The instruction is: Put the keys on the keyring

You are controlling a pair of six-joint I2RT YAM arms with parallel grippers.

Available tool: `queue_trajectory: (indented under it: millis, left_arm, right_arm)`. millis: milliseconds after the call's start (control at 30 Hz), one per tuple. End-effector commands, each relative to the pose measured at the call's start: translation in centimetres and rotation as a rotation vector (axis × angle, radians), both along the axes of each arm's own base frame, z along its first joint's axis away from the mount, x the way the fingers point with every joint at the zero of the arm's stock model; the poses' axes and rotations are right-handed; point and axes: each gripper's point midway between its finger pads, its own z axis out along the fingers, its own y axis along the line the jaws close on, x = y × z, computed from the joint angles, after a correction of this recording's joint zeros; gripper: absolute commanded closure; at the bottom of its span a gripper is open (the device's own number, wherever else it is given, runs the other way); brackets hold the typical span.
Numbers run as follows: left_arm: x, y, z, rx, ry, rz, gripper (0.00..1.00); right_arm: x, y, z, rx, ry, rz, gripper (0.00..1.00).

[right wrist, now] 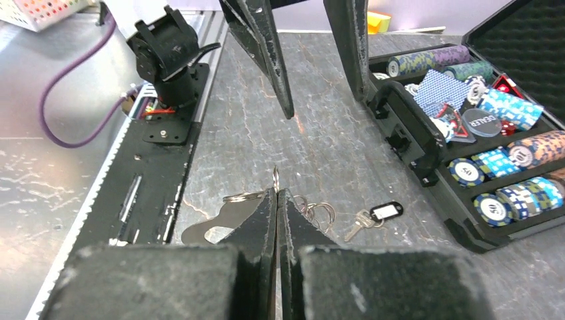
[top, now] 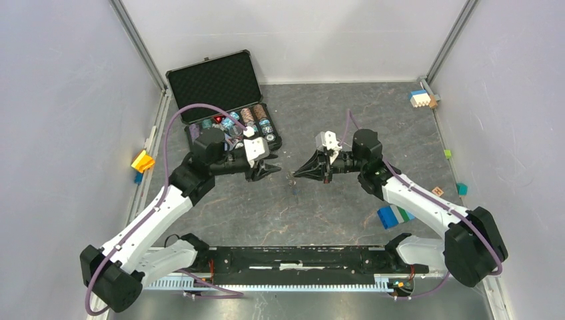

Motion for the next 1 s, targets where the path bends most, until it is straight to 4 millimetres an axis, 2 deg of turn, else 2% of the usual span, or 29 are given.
queue_trajectory:
  millis: [0,267,500,767,967]
  left_arm:
    - [-1.9,-1.4,2.2,-0.151,-0.053,-0.17,0.51]
    - [-3.7,-2.1,1.6,-0.205,-0.055,-0.291,0.5]
    - [-3.6,-2.5,0.9,-0.214,-0.042,-0.315,0.55]
    - [-3.2,-2.9,0.9,-0.241,-0.035,-0.309,0.65]
    - [-3.2,-3.0,0.9,-0.255,-0.026,-0.309,0.69]
  right_arm:
    - [-1.0,0.4,3.1,0.133,0.017,0.038,1.0]
    - [-1.2,0.4,3.6,0.216,0.089,0.013,1.0]
    - [-1.4,0.4,3.9,0.251,0.116,0.02,1.0]
    - [-1.5,0.4,4.0,0.267,0.127,0.026,1.0]
    - [-1.5,0.4,3.9,0.267,0.125,0.025,1.0]
